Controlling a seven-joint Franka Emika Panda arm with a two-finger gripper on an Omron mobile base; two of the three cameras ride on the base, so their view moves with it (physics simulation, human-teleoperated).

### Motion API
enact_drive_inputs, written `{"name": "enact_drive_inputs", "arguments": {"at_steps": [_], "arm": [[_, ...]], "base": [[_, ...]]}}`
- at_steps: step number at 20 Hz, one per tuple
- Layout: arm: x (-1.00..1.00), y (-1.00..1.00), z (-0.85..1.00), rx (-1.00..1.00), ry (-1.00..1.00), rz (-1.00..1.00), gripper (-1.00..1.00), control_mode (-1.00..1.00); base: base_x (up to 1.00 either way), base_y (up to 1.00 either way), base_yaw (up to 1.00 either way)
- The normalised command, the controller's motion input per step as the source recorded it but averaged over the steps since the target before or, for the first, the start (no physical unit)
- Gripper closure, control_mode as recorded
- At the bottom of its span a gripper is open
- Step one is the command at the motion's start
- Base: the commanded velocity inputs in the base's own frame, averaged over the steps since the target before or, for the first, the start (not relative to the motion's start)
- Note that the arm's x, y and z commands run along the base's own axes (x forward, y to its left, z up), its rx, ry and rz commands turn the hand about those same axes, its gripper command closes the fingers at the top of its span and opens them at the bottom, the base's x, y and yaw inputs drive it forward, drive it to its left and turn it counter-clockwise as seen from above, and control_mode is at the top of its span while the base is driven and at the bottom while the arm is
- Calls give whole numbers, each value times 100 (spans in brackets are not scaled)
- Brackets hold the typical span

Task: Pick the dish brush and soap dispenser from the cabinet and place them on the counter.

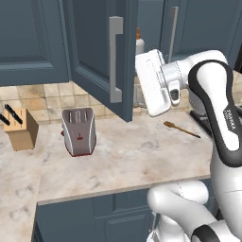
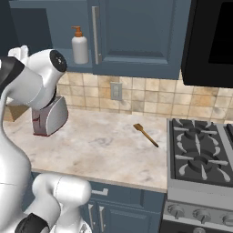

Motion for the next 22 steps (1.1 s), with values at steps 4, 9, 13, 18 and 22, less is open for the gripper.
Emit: {"name": "enact_drive_inputs", "arguments": {"at_steps": [4, 9, 13, 18, 22], "arm": [[0, 48, -2, 0, 7, 7, -100, -100], [0, 46, -3, 0, 6, 5, -100, -100], [0, 43, -9, 0, 5, 2, -100, -100], [0, 35, -16, 0, 0, 0, -100, -100], [2, 25, -12, 0, 0, -3, -100, -100]], "base": [[0, 0, 0], [0, 0, 0], [0, 0, 0], [0, 0, 0], [0, 0, 0]]}}
